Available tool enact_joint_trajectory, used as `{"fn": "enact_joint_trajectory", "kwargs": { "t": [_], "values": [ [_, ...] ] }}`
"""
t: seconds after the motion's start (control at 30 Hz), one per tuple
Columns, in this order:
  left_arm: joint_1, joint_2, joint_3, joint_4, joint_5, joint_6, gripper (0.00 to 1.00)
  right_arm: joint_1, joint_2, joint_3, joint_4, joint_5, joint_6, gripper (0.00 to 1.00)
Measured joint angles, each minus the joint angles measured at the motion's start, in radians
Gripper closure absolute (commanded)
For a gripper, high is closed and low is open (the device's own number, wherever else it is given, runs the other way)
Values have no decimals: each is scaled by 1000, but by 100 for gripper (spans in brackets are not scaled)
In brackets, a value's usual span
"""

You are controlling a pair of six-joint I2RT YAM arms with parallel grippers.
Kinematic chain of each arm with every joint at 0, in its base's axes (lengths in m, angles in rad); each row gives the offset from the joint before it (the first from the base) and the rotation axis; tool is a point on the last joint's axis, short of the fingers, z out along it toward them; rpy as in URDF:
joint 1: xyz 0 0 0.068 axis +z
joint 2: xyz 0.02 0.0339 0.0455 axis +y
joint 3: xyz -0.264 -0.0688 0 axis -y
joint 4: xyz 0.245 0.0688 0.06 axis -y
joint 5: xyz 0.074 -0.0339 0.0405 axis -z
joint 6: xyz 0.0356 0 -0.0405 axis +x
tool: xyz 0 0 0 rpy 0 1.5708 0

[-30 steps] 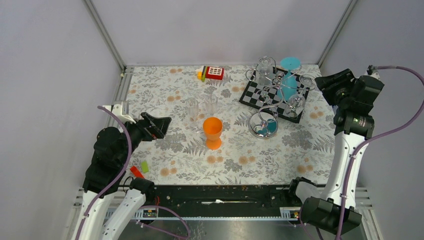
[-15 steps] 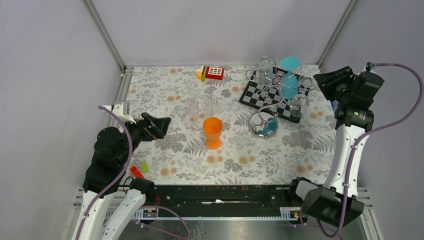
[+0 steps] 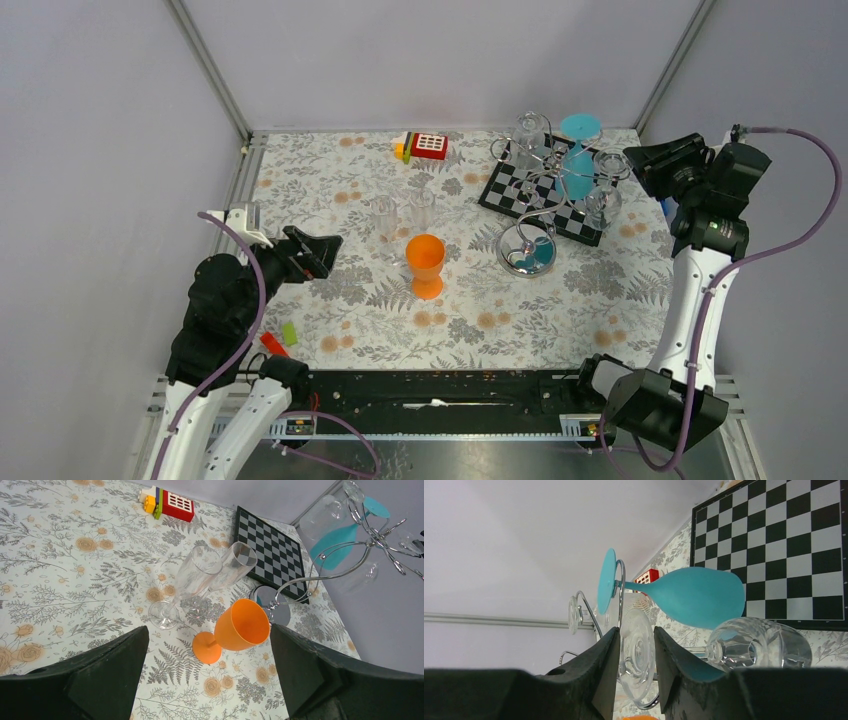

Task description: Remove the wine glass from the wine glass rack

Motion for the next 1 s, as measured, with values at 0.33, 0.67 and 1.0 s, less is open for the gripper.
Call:
{"fn": "enact_joint_trajectory", "kwargs": {
  "t": [0.33, 0.67, 1.0],
  "values": [
    [0, 0, 0, -4, 0, 0, 1, -3, 20, -6, 5, -32, 77, 76],
    [0, 0, 0, -5, 0, 1, 1, -7, 21, -13, 5, -31, 109, 100],
    [0, 0, 0, -10, 0, 1, 1, -8, 4, -16, 5, -22, 119, 100]
  ]
}}
